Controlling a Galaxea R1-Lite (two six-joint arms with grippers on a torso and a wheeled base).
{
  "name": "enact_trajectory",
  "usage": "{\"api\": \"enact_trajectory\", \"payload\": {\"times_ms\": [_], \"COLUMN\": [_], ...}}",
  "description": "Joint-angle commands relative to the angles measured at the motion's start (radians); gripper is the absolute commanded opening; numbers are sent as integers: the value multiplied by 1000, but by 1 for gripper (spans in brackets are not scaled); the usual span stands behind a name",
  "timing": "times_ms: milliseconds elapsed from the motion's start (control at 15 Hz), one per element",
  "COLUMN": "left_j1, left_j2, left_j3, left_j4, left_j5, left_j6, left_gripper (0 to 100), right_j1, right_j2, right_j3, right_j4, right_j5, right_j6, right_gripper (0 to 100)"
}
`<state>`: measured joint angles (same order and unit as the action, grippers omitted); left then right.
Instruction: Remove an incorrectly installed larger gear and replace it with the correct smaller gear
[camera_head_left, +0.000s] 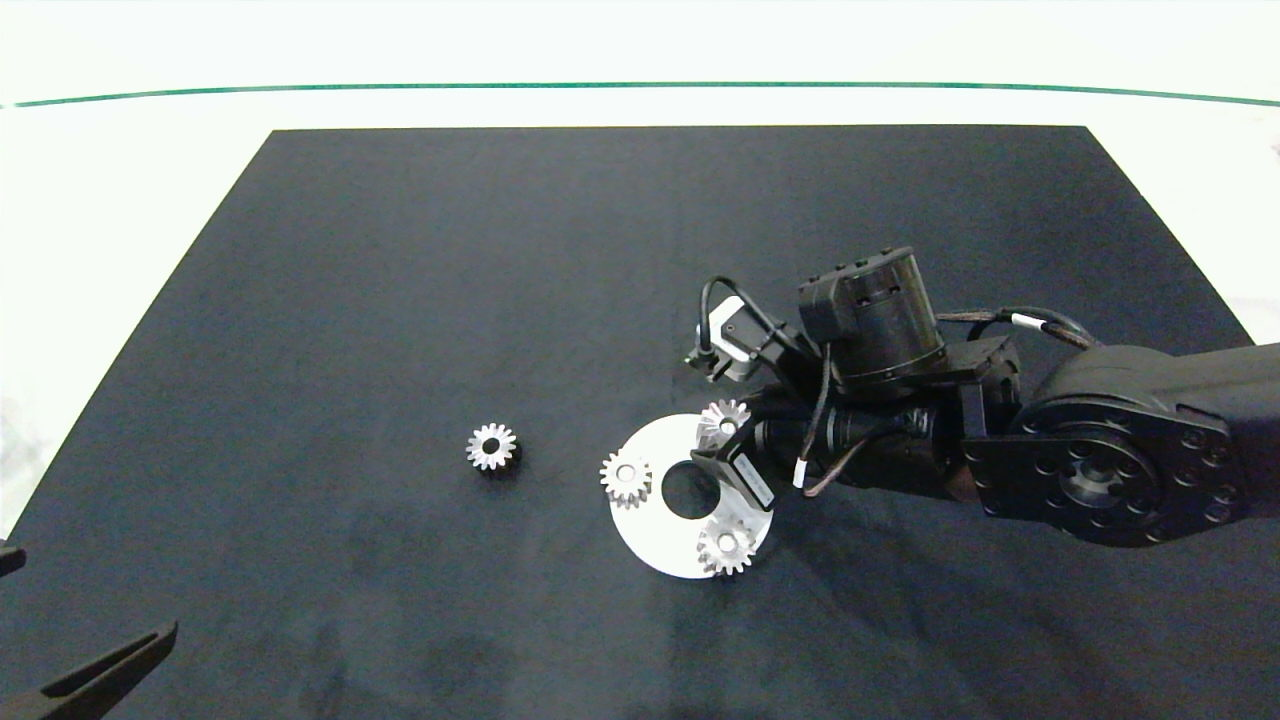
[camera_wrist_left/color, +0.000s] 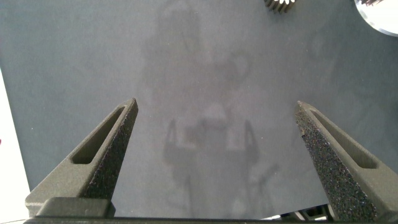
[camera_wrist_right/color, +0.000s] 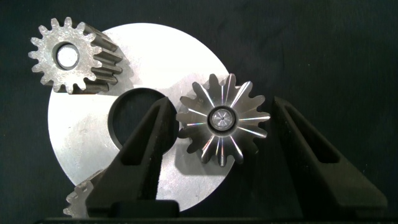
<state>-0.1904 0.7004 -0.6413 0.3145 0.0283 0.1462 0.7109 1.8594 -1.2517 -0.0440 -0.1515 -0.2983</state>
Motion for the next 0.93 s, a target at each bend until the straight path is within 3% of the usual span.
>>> {"api": "enact_trajectory", "payload": {"times_ms": [67, 933], "left_j1": [0, 0], "left_j2": [-1, -10], "left_j3": [2, 5], "left_j4": [2, 2], "left_j5": [1, 1], "left_j6": [0, 1], "left_gripper": [100, 100], "right_j1": [-1, -1], "right_j2": [0, 3], "right_j3": [0, 2], "right_j4": [1, 29], "right_j5": [-10, -19], "right_j6": [-2, -2], "right_gripper": [58, 33]}}
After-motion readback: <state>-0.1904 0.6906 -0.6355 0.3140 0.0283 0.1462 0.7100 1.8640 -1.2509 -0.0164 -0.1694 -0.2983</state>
